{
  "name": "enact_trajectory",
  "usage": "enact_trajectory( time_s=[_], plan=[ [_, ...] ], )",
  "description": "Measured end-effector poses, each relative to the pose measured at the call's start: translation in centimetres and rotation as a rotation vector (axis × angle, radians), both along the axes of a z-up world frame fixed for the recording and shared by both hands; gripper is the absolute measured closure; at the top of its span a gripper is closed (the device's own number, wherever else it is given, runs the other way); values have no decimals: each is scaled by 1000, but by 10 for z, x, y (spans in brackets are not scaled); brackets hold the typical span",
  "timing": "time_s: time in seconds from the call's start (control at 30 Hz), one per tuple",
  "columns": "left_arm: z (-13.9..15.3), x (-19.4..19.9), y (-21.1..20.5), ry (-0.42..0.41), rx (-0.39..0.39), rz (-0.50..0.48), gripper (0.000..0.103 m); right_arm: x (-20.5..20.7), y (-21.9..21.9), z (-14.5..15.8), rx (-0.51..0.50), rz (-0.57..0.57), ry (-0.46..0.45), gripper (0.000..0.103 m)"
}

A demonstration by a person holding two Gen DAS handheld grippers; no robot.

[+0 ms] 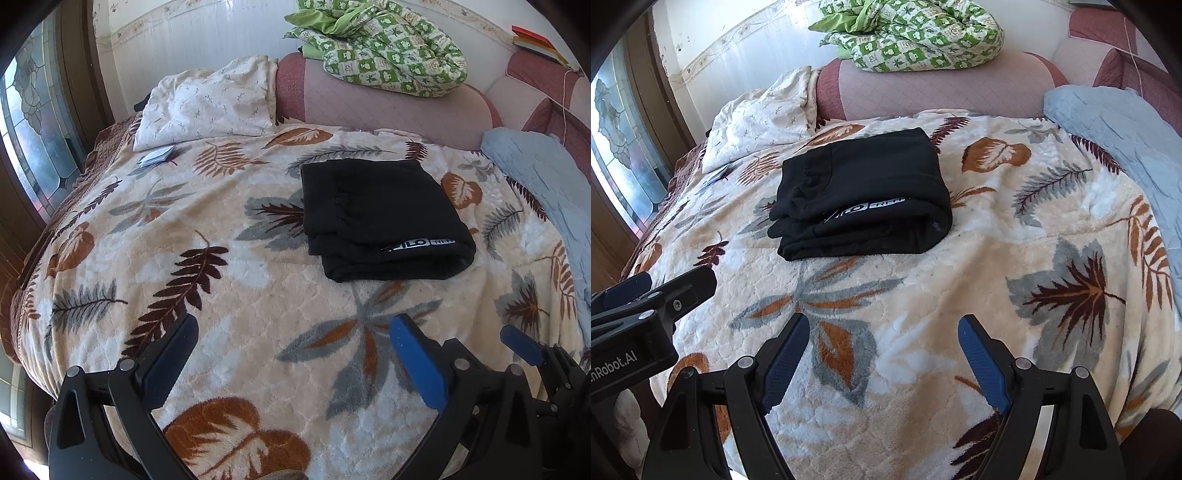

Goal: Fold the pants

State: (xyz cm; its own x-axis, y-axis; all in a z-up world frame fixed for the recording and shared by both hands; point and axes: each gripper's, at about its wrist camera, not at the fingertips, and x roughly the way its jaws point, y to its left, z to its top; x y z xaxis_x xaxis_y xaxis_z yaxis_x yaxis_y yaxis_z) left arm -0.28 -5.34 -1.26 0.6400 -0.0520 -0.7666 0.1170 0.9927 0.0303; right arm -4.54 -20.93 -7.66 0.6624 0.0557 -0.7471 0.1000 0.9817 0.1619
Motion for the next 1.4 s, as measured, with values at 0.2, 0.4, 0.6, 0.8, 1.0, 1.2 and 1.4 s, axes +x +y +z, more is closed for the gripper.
enact_trajectory(
  time_s=[0.2,0.4,0.6,0.8,1.0,1.2,1.4],
  plan=[
    [-4,2,0,18,-2,1,0,1,-1,0,0,0,6,16],
    [-12,6,2,51,-14,1,0,2,-1,-3,1,0,11,16],
    [-19,11,3,79,-18,8,0,5,-4,-8,9,-4,27,16],
    [-24,18,6,101,-18,8,0,7,-5,-10,17,-3,32,16],
    [-22,55,17,159,-145,-18,0,29,-41,10,127,-7,-22,15],
    [-42,117,9,244,-272,-64,0,90,-97,18,352,0,-60,13],
    [-62,153,3,314,-388,-41,0,158,-121,-8,462,-6,29,13]
  ],
)
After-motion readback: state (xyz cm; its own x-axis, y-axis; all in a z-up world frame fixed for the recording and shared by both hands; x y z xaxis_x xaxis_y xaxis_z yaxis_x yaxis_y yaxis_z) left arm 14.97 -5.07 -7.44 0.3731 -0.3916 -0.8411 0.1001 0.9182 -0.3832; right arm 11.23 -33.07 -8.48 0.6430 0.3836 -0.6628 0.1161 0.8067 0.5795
